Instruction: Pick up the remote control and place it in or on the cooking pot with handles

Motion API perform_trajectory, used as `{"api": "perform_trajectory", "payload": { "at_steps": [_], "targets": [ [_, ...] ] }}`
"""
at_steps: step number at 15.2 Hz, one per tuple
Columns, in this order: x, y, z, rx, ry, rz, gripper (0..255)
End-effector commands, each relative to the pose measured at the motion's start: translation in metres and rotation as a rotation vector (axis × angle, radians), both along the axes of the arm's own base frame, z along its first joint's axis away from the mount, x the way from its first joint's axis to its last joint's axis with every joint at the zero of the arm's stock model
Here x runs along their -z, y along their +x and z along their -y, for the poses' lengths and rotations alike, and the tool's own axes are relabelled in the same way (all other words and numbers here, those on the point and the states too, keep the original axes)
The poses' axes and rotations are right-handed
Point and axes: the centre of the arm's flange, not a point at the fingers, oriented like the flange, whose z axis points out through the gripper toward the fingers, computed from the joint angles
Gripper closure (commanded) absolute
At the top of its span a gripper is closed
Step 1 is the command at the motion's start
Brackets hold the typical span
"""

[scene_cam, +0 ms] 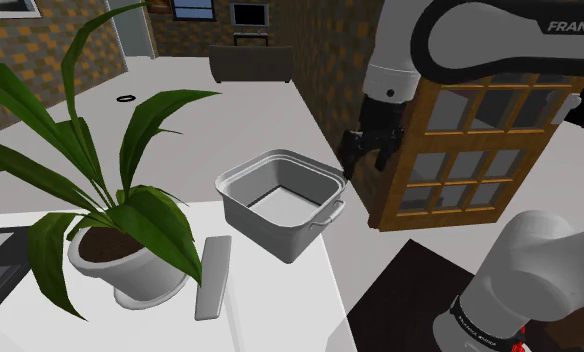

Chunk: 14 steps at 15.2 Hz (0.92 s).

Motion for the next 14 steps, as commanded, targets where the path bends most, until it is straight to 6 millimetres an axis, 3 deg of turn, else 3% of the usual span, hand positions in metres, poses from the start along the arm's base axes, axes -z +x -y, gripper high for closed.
{"api": "perform_trajectory", "payload": {
  "at_steps": [1,14],
  "targets": [
    [0.012,0.004,-0.023,0.027,-0.004,-0.002,0],
    [0.086,0.046,-0.178,0.179,-0.037,-0.016,0]
  ]
}}
